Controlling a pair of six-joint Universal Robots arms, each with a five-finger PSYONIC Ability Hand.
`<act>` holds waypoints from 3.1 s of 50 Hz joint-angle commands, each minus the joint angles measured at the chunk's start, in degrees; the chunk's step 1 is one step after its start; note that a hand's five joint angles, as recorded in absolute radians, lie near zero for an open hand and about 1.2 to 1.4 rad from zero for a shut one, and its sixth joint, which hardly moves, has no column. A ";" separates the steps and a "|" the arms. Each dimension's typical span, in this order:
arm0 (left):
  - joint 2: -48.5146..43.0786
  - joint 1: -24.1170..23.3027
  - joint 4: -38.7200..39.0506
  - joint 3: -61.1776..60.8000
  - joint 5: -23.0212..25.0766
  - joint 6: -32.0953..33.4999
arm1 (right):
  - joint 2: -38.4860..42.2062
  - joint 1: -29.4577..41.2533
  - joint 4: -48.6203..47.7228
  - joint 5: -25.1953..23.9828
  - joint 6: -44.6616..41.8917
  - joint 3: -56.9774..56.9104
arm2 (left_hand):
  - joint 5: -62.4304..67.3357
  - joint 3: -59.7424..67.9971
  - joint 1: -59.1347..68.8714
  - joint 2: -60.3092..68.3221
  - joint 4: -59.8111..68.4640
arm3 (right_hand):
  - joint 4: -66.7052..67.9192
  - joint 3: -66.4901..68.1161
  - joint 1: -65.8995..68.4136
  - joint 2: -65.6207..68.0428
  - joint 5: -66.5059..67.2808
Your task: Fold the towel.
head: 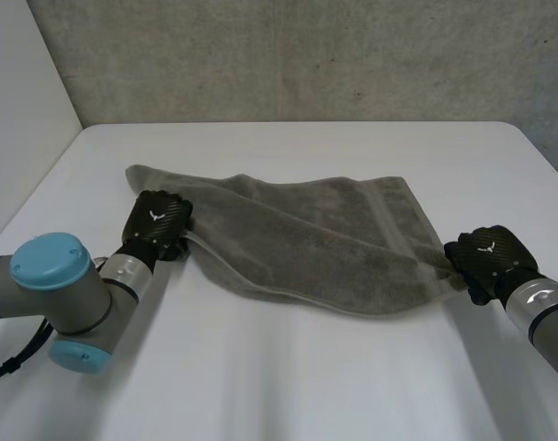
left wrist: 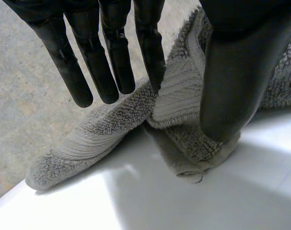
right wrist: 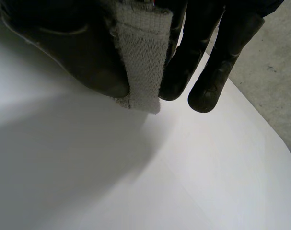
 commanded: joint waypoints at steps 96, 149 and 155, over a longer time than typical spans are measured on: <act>19.70 5.49 -34.90 18.78 6.00 -13.16 | -2.10 10.71 38.12 8.09 3.52 -43.63 | 38.56 38.68 38.31 38.77 38.95 | 2.83 2.46 3.19 3.22 3.53; 4.99 7.94 -15.04 6.79 12.50 7.29 | 13.74 15.10 22.94 2.38 -5.01 -36.29 | 38.56 38.68 38.31 38.77 38.95 | 2.83 2.46 3.19 3.22 3.53; 6.74 8.48 -15.04 2.91 12.24 9.08 | 5.83 14.05 17.12 2.20 -4.83 -24.67 | 38.56 38.68 38.31 38.77 38.95 | 2.83 2.46 3.19 3.22 3.53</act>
